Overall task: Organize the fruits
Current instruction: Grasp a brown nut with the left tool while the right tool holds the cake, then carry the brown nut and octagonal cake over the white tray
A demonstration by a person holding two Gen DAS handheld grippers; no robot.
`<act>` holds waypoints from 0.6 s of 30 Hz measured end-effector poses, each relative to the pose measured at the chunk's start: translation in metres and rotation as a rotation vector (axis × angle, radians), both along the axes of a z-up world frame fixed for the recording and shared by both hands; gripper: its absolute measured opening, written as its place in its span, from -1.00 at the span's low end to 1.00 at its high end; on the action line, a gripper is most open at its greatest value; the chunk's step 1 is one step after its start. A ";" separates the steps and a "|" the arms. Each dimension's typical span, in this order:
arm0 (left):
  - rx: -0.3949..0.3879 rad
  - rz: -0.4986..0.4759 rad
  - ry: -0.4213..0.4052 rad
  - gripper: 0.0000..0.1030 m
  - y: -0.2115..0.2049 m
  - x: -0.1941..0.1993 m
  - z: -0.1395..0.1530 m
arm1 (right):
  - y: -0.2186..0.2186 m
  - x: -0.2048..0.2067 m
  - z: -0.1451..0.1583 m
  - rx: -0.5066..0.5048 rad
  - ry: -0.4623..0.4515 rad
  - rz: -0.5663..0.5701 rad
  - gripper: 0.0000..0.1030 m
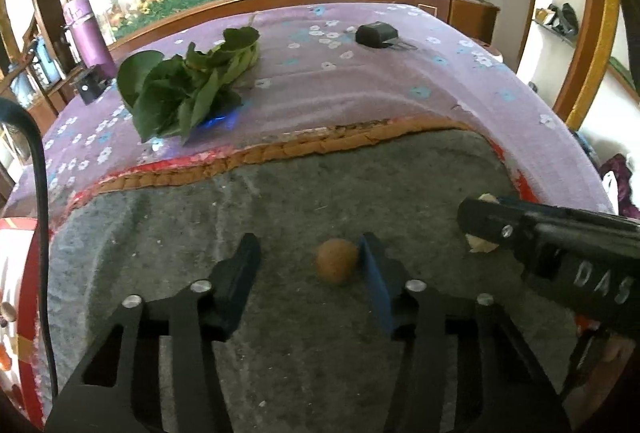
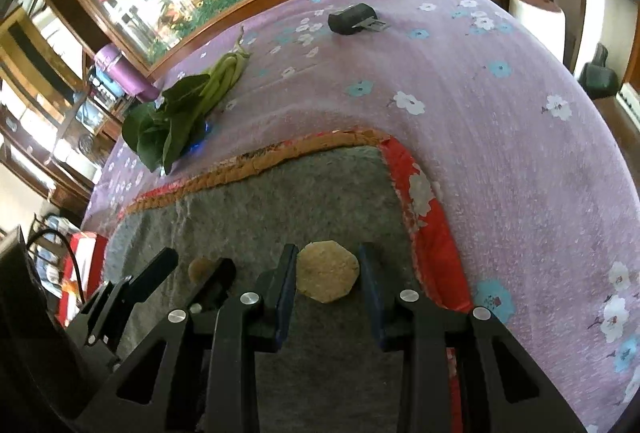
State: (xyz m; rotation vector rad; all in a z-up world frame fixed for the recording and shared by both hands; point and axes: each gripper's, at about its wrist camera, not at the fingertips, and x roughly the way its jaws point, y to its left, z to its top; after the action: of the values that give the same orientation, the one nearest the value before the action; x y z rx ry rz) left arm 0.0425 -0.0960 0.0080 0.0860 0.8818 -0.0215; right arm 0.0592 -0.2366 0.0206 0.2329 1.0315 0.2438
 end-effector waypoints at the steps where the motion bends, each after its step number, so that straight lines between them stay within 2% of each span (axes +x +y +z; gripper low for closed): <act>1: -0.003 -0.005 -0.001 -0.33 0.000 0.000 0.000 | 0.003 -0.001 0.000 -0.021 -0.006 0.010 -0.37; 3: -0.010 -0.027 -0.005 -0.58 -0.003 -0.002 0.001 | 0.008 -0.002 0.001 -0.063 -0.020 0.027 -0.38; 4: -0.016 -0.033 -0.004 -0.64 -0.002 -0.003 0.001 | 0.011 -0.003 0.001 -0.085 -0.029 0.034 -0.38; 7: -0.034 -0.033 -0.002 -0.64 0.002 -0.004 0.002 | 0.015 -0.004 0.001 -0.109 -0.042 0.039 -0.39; 12: -0.071 -0.026 -0.012 -0.65 0.022 -0.017 0.009 | 0.003 -0.003 0.002 -0.018 -0.028 0.025 -0.40; 14: -0.080 -0.020 -0.021 -0.65 0.032 -0.025 0.014 | 0.002 -0.005 0.004 0.043 -0.031 0.039 -0.40; 18: -0.086 -0.003 -0.066 -0.64 0.054 -0.049 0.031 | 0.014 -0.015 0.011 0.097 -0.056 0.086 -0.40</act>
State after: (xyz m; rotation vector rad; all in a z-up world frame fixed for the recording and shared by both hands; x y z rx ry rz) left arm -0.0069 -0.0424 0.0387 0.0074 0.8139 -0.0590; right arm 0.0438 -0.2224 0.0319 0.2678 0.9768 0.3769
